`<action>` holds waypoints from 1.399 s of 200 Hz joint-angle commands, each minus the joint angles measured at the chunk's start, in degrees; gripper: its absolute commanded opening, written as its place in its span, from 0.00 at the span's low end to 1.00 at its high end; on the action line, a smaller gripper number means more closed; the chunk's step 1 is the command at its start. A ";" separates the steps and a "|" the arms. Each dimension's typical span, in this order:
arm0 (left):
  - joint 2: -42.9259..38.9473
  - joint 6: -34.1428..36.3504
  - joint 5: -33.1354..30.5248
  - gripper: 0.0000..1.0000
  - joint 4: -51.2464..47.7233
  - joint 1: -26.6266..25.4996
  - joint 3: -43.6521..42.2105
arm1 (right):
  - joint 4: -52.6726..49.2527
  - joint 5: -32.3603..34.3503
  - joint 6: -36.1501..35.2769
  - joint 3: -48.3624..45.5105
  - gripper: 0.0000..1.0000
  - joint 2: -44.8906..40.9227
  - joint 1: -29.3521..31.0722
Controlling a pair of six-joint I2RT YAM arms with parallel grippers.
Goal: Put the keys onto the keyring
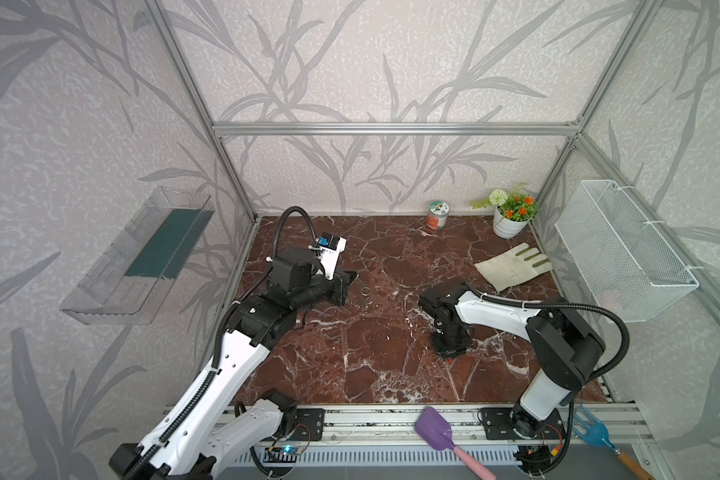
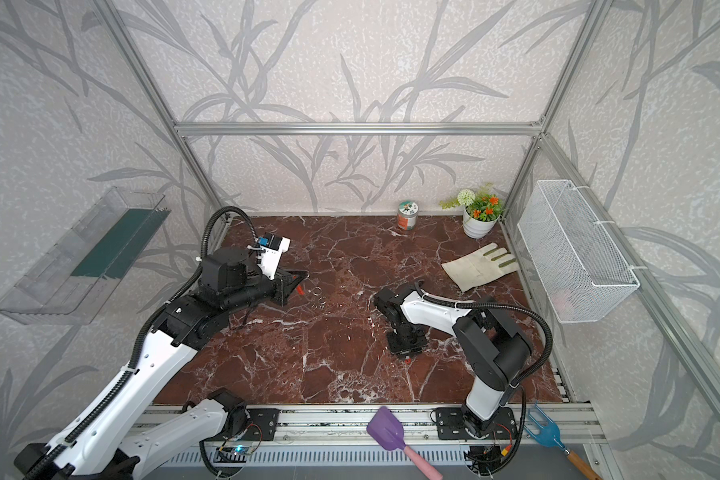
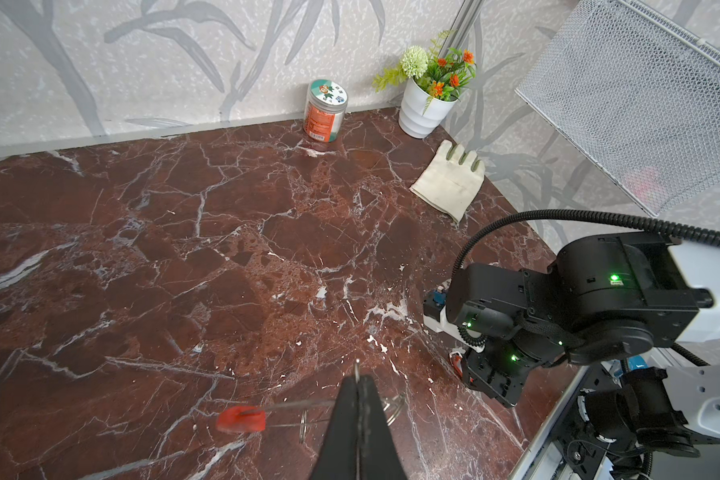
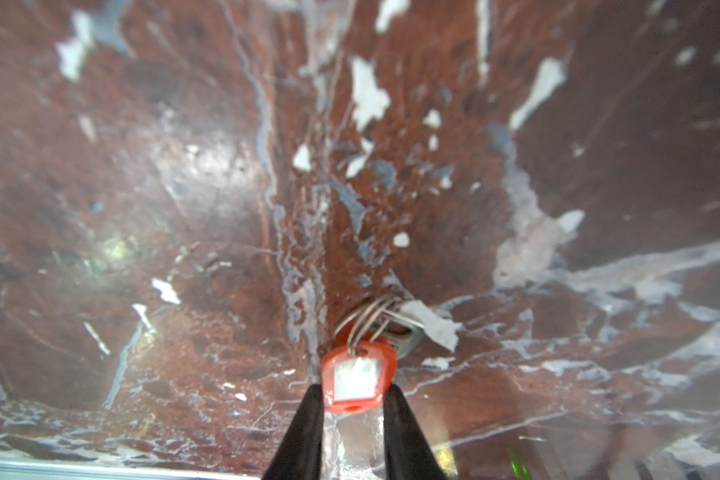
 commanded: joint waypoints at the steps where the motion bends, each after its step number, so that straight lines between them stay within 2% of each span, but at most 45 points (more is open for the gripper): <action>1: -0.90 0.37 0.21 0.00 0.52 0.01 0.09 | -3.54 2.59 -4.12 1.92 0.33 -2.28 -0.34; 24: -1.25 0.43 -0.04 0.00 0.38 0.00 -0.01 | -6.03 1.99 -5.47 5.64 0.37 -2.70 -0.93; 47: -1.58 0.28 -0.03 0.00 0.77 0.03 -0.41 | -8.01 1.30 -3.04 9.36 0.42 -1.19 -1.19; 94: -2.50 0.63 -0.61 0.00 0.61 0.00 -0.63 | -8.59 -1.52 2.00 12.85 0.42 4.07 -3.54; 151: -3.59 0.95 -0.90 0.00 0.60 0.01 -1.33 | -10.43 -1.10 -0.53 16.67 0.36 10.10 -3.70; 184: -3.72 1.20 -1.16 0.00 0.52 0.08 -1.43 | -10.55 -0.77 -1.23 16.46 0.28 11.38 -3.70; 280: -3.20 1.33 -1.06 0.00 0.18 0.06 -0.98 | -9.25 -0.18 -2.53 15.19 0.24 12.94 -4.66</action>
